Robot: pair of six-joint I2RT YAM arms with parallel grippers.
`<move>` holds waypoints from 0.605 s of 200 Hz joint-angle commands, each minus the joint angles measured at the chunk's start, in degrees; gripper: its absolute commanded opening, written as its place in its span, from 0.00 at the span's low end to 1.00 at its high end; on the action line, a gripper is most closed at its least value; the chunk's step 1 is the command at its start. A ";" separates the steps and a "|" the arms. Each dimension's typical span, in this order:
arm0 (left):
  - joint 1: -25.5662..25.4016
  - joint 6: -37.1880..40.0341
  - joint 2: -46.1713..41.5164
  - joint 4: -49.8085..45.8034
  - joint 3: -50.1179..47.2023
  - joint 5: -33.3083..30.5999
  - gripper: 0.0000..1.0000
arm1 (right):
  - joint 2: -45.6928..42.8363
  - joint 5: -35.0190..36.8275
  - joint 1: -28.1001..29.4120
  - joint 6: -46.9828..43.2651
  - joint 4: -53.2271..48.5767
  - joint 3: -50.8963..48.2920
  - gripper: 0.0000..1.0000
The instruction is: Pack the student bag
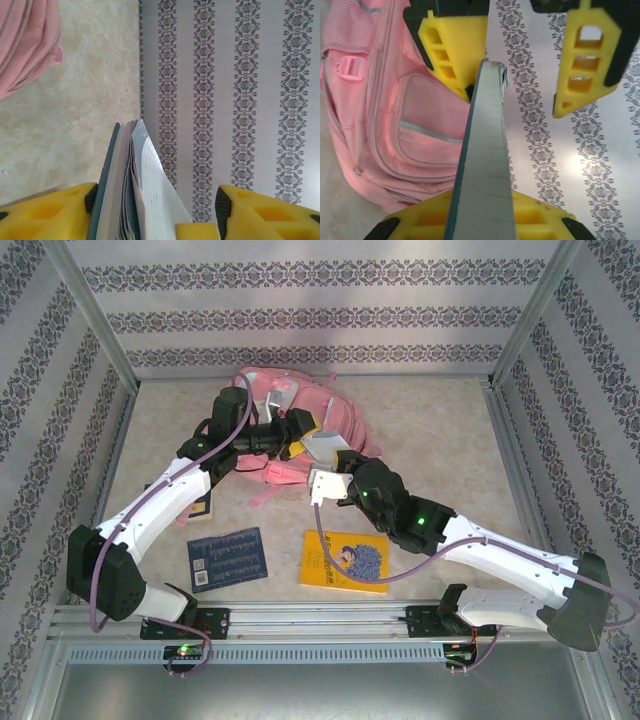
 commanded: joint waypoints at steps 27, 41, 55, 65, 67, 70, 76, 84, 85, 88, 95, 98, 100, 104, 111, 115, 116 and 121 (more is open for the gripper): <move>0.16 -4.28 2.32 8.43 0.10 1.94 0.31 | 0.64 2.95 1.63 -4.27 5.98 -1.62 0.08; 0.15 -4.64 2.47 9.03 -0.40 1.70 0.19 | 0.55 3.34 1.65 -4.41 6.36 -1.94 0.12; 0.28 -4.69 2.39 9.45 -0.87 1.19 0.13 | 0.07 3.47 1.71 -4.61 6.36 -2.46 0.28; 0.55 -4.62 2.10 9.68 -0.98 0.60 0.10 | -0.77 3.38 1.76 -4.49 6.39 -3.14 0.42; 0.64 -4.62 2.06 9.73 -1.00 0.33 0.09 | -0.95 3.42 1.74 -4.32 6.33 -3.28 0.44; 0.64 -4.63 1.90 9.86 -1.10 -0.01 0.09 | -1.14 3.35 1.74 -4.01 6.15 -3.51 0.49; 0.89 -4.48 1.66 10.24 -1.28 -0.84 0.08 | -1.79 3.15 1.74 -3.20 5.68 -3.85 0.55; 1.15 -4.41 1.08 10.93 -1.76 -2.33 0.08 | -2.91 2.49 1.74 -1.59 4.63 -4.41 0.63; 1.23 -4.35 1.00 11.02 -1.86 -2.56 0.07 | -3.07 2.36 1.78 -1.27 4.46 -4.41 0.64; 1.36 -4.29 0.66 11.30 -2.18 -3.43 0.07 | -3.53 1.99 1.82 -0.50 3.93 -4.50 0.66; 1.57 -4.20 -0.53 12.00 -3.38 -5.85 0.05 | -4.76 1.41 1.87 1.46 3.25 -4.92 0.71; 1.65 -4.43 -1.14 12.62 -4.10 -7.26 0.05 | -5.23 1.28 1.91 2.38 3.23 -5.12 0.73; 1.70 -4.64 -1.50 13.06 -4.64 -7.90 0.04 | -5.75 1.15 1.93 3.38 3.12 -5.12 0.75; 1.81 -5.07 -2.10 14.79 -5.81 -9.62 0.03 | -6.58 0.91 1.85 5.16 3.06 -5.28 0.77; 1.97 -6.04 -2.81 17.51 -7.30 -11.36 0.02 | -8.02 0.11 1.58 8.66 2.64 -5.22 0.80; 2.13 -6.56 -3.03 18.52 -8.01 -12.09 0.01 | -8.84 -0.70 1.21 10.77 2.17 -5.16 0.81; 2.16 -6.66 -3.07 18.77 -8.14 -12.23 0.01 | -9.03 -1.00 1.12 11.41 1.95 -5.10 0.81; 2.42 -6.93 -3.20 19.60 -8.64 -12.95 0.00 | -10.03 -2.93 0.49 14.03 0.90 -4.74 0.82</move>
